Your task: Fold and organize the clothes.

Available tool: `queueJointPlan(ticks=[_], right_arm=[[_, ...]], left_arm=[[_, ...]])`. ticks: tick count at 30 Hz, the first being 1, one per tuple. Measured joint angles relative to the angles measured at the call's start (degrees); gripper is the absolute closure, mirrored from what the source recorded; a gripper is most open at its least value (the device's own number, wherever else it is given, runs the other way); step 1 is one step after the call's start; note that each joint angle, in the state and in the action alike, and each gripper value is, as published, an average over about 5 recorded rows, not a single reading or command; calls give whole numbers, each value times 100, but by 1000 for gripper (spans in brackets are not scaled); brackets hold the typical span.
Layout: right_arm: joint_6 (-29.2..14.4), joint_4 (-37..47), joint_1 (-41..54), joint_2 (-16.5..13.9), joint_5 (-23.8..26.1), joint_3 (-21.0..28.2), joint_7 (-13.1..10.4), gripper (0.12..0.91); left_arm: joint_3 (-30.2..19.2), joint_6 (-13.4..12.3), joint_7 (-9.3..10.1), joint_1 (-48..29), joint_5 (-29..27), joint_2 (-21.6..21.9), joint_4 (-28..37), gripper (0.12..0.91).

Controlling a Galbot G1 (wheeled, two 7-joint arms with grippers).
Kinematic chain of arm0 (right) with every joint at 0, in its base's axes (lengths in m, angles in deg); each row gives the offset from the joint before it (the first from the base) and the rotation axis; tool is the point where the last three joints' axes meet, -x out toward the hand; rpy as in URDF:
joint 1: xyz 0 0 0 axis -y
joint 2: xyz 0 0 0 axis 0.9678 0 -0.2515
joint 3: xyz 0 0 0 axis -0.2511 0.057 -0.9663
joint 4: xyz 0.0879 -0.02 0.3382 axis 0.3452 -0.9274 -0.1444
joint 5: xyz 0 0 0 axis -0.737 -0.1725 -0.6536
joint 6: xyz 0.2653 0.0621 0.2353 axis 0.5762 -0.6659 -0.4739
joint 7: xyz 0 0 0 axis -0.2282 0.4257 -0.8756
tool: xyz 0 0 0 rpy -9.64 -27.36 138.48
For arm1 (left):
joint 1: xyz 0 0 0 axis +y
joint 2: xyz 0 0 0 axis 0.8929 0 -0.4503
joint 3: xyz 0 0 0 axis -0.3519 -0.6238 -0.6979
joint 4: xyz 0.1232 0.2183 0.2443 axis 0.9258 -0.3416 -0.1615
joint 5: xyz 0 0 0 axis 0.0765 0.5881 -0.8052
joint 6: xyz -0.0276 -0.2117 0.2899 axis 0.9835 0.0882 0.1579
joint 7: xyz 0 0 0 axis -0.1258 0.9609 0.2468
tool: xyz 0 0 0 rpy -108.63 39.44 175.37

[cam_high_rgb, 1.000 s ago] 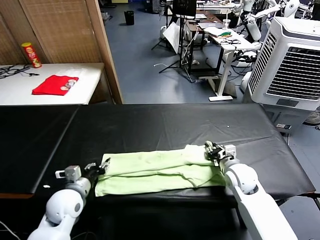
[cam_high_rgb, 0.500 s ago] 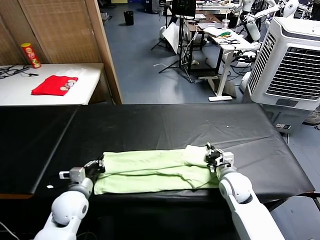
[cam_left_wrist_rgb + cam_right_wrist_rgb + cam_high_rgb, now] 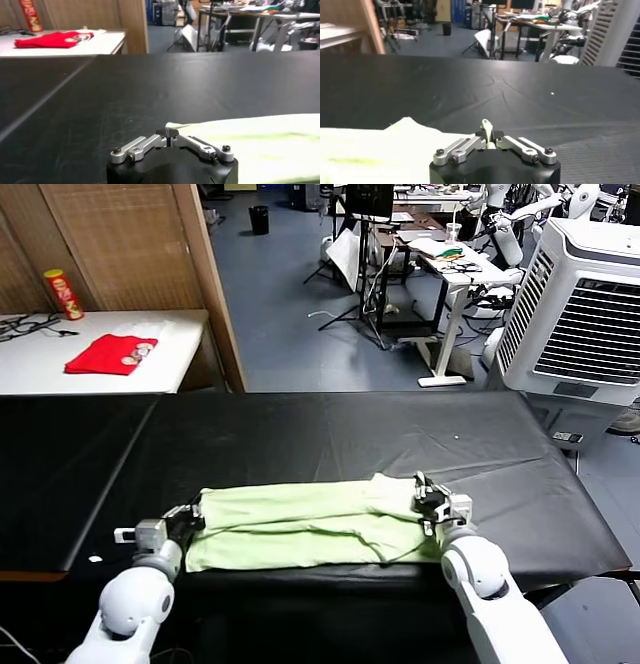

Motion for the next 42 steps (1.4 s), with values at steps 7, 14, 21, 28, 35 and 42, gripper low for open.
queueJointPlan(ticks=[7, 14, 21, 28, 35, 42], right_arm=[[-98, -572, -390, -124, -20, -255, 86, 240], [-120, -979, -695, -125, -86, -445, 105, 227], [-133, -1090, -777, -132, -72, -502, 140, 227], [-169, -1126, -796, -136, -11, -511, 183, 227], [-236, -1126, -811, -122, 121, -491, 252, 227], [-252, -1128, -806, -84, 197, -476, 299, 227]], left_arm=[[234, -24, 2, 279, 303, 44, -378, 370], [431, 44, -14, 835, 882, -224, -973, 234], [380, -135, -101, 1190, 586, -557, -1022, 232], [373, -221, -135, 1233, 467, -715, -823, 326], [319, -282, -189, 1256, 348, -821, -721, 445], [272, -284, -189, 1183, 259, -861, -663, 793]])
